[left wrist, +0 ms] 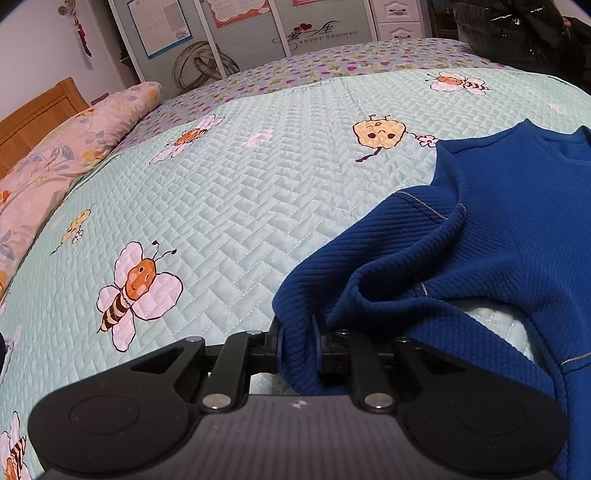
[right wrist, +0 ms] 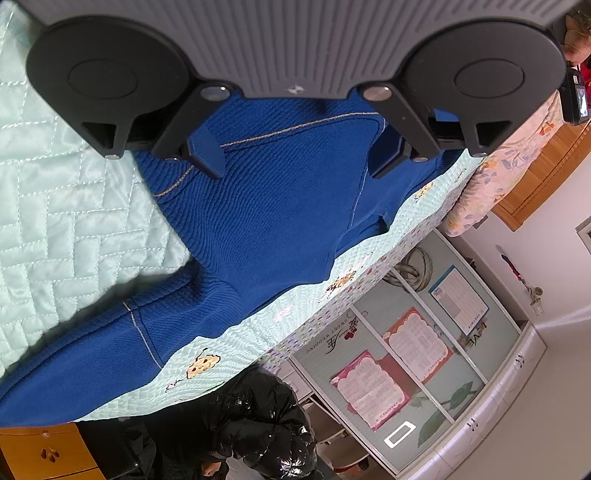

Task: Fold clothes

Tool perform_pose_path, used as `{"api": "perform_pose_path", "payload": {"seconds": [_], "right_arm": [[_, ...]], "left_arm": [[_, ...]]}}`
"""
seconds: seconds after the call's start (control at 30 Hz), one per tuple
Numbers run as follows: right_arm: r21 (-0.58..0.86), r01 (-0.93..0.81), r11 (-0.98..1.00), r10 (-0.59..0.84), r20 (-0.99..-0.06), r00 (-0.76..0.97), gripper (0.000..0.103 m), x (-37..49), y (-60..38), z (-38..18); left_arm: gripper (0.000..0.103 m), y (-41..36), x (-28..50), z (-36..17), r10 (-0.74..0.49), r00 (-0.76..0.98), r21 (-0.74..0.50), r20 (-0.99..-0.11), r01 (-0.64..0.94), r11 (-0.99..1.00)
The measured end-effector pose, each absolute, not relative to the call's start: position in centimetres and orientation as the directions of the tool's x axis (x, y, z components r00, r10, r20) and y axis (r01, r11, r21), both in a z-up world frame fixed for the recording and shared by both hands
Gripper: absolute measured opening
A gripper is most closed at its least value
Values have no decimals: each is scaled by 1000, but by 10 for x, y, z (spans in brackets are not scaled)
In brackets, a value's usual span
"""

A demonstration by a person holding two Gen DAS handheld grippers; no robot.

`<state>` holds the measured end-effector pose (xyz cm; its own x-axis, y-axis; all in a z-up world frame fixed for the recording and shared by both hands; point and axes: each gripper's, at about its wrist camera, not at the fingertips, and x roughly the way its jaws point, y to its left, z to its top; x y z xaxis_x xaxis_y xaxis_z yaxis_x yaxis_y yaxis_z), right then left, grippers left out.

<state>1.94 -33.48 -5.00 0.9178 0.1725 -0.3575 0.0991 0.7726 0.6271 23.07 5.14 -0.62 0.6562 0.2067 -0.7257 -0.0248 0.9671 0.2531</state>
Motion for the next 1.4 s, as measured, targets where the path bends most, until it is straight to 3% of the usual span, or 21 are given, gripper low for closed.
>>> {"api": "perform_pose_path", "payload": {"seconds": [0.1,0.13,0.2,0.23,0.27,0.3,0.37,0.47,0.57,1.1,1.23,1.4], "right_arm": [[628,98,772,173,-357,918,86,20,-335,-50],[628,98,772,173,-357,918,86,20,-336,-51],[629,98,772,174,-356,918,86,20,-337,-51],[629,98,771,174,-356,918,86,20,-337,-51],[630,97,771,174,-355,918,86,20,-337,-51],[630,97,770,175,-354,919,86,19,-337,-51],[632,95,769,176,-352,919,86,19,-338,-51],[636,93,766,178,-349,920,86,18,-339,-51],[639,91,763,180,-346,921,86,18,-339,-52],[656,84,750,187,-332,925,87,17,-340,-53],[655,84,751,187,-333,924,87,16,-341,-53],[654,85,752,186,-333,924,87,15,-341,-52]], "left_arm": [[22,56,228,-4,189,658,225,-729,-30,974],[29,58,225,-2,175,663,205,-728,-33,978],[50,62,219,2,149,674,166,-724,-39,985],[71,64,216,4,136,679,147,-722,-42,988],[84,66,213,6,123,684,127,-719,-45,991],[85,68,210,8,110,689,107,-716,-47,993],[84,72,203,11,84,700,67,-709,-52,996],[73,78,194,17,46,715,7,-697,-58,998],[74,84,185,23,9,731,-53,-682,-62,997],[72,39,136,3,-183,717,50,-673,291,955],[72,24,124,0,-185,727,133,-661,357,925],[72,-6,121,-13,-123,733,332,-669,444,832]]}}
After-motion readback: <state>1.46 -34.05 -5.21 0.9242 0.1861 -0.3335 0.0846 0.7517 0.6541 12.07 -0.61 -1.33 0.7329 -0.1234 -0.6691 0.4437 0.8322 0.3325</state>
